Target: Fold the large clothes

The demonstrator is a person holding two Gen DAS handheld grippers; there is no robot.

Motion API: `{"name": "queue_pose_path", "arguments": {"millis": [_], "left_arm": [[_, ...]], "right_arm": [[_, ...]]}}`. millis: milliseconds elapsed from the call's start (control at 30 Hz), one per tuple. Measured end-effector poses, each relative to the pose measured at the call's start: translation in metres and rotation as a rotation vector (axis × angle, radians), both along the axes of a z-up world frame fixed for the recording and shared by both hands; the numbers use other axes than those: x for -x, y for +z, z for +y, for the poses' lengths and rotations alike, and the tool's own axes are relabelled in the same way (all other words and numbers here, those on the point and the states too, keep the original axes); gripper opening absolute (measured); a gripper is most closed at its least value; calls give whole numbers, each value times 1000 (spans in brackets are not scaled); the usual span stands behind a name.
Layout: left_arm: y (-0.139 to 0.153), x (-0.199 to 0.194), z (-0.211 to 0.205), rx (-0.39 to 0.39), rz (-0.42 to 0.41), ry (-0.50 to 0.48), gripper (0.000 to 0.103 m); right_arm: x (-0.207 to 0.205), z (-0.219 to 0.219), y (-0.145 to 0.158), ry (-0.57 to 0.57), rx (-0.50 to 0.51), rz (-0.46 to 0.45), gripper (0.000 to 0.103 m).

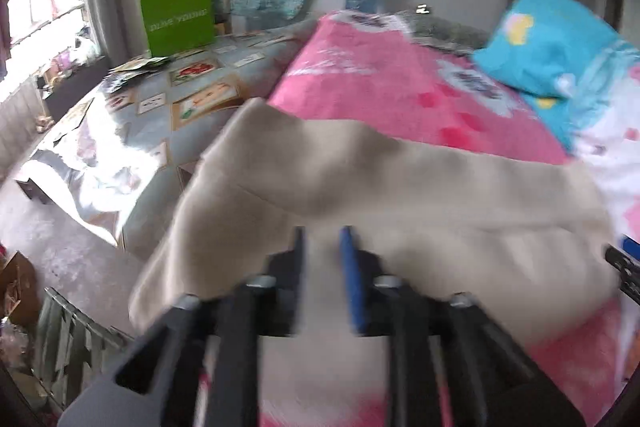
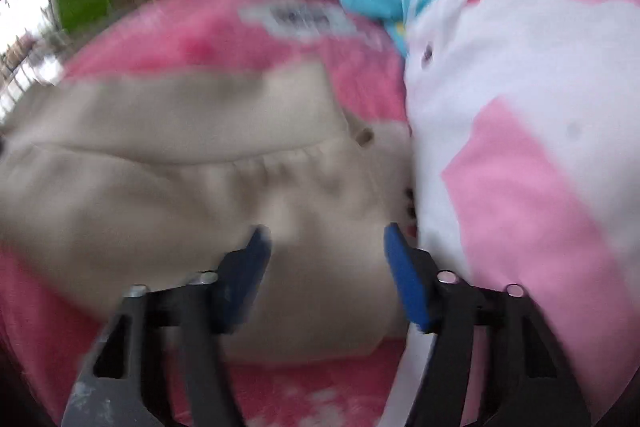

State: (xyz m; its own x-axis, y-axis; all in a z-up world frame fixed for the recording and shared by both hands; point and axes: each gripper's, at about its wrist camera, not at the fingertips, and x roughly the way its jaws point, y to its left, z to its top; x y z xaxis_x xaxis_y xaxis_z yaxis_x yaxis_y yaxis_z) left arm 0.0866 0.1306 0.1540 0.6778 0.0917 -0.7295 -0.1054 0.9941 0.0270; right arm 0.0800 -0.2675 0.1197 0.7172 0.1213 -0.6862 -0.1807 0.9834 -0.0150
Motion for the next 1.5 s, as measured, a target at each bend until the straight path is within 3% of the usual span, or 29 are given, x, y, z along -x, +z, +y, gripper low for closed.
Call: {"name": "queue_pose_path", "arguments": {"millis": [33, 100, 200, 267, 300, 333, 367, 400, 433, 500, 567, 667, 900, 1100, 1267, 1500], "left_arm": [[0, 18, -4, 19, -3, -11, 53], [4, 47, -36, 40, -6, -66, 65], [-19, 71, -76, 64, 57, -135, 67], [-47, 76, -90, 36, 142, -167, 68], [-63, 72, -93, 11, 199, -181, 68], [-73, 67, -91, 5, 215, -189, 75], [-76, 62, -87, 23, 188, -184, 80], [-79, 57, -84, 49, 126, -159, 96], [-84, 55, -84, 65, 81, -141, 99], [-96, 54, -102, -65, 57, -115, 99], [-91, 57, -108, -116, 45, -113, 99], [-91, 56, -103, -70, 61, -112, 99], [-93, 60, -110, -134, 34, -103, 99], [-92, 57, -99, -47, 46, -111, 99], [-92, 57, -101, -56, 49, -109, 99], [-92, 57, -101, -52, 57, -109, 99]], "right_arm": [[9, 7, 2, 77, -24, -2, 58], [30, 24, -2, 223, 15, -7, 60], [62, 45, -21, 395, 159, -44, 67], [62, 46, -32, 381, 220, -24, 68], [54, 42, -39, 356, 192, 20, 73], [47, 39, -43, 335, 162, 41, 80], [40, 35, -49, 307, 130, 60, 85], [35, 32, -55, 268, 116, 72, 94], [29, 33, -59, 261, 115, 74, 96], [32, 36, -61, 256, 157, 58, 96], [36, 40, -60, 251, 190, 26, 96], [39, 36, -60, 247, 172, 35, 96], [29, 37, -67, 238, 182, 11, 96], [32, 36, -66, 238, 171, 21, 96], [31, 37, -67, 230, 184, 22, 96], [34, 23, -70, 200, 93, 57, 96]]}}
